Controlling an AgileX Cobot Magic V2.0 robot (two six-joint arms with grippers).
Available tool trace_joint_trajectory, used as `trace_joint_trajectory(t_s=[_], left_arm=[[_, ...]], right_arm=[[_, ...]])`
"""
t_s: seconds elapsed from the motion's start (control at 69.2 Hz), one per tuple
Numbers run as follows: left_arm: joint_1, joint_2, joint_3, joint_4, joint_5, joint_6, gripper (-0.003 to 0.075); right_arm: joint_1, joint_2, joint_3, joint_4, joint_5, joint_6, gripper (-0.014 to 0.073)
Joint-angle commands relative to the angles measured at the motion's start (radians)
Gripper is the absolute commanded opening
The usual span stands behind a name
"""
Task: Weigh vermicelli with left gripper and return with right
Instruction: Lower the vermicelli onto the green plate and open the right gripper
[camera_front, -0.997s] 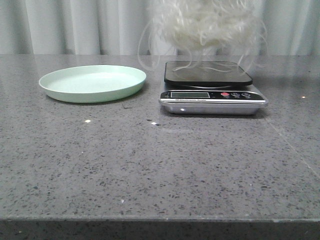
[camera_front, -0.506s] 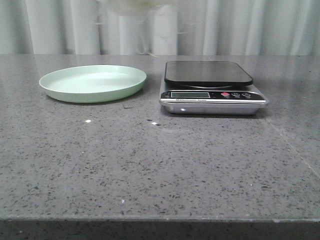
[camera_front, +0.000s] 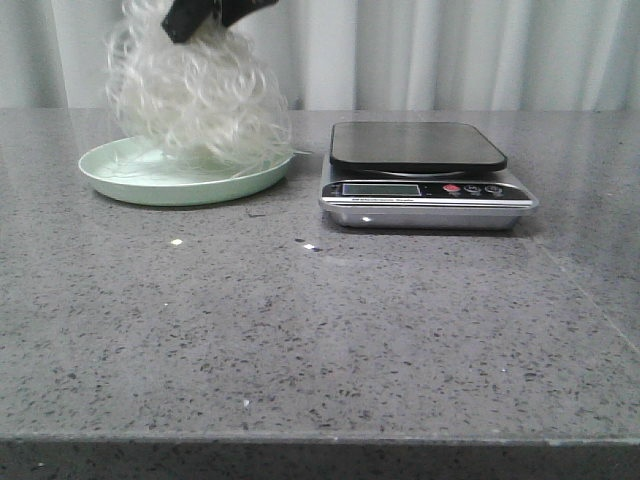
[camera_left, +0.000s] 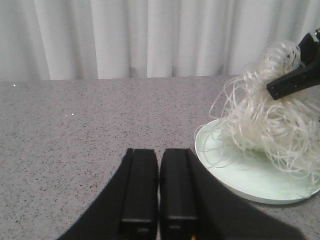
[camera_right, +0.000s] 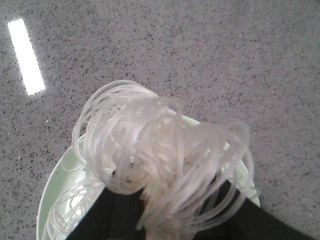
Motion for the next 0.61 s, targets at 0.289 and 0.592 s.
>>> trace_joint_trajectory(t_s=[0.289,0.592], left_arm=[[-0.008,-0.002,-0.027,-0.019,-0.066,-0.006,0.0136],[-0.008,-0.002,-0.027,-0.019,-0.066,-0.006,0.0136]], right_arm=[[-0.004,-0.029,-0.034,0.028,-0.038,0.001,0.0150],[-0.004,-0.029,-0.034,0.028,-0.038,0.001,0.0411]])
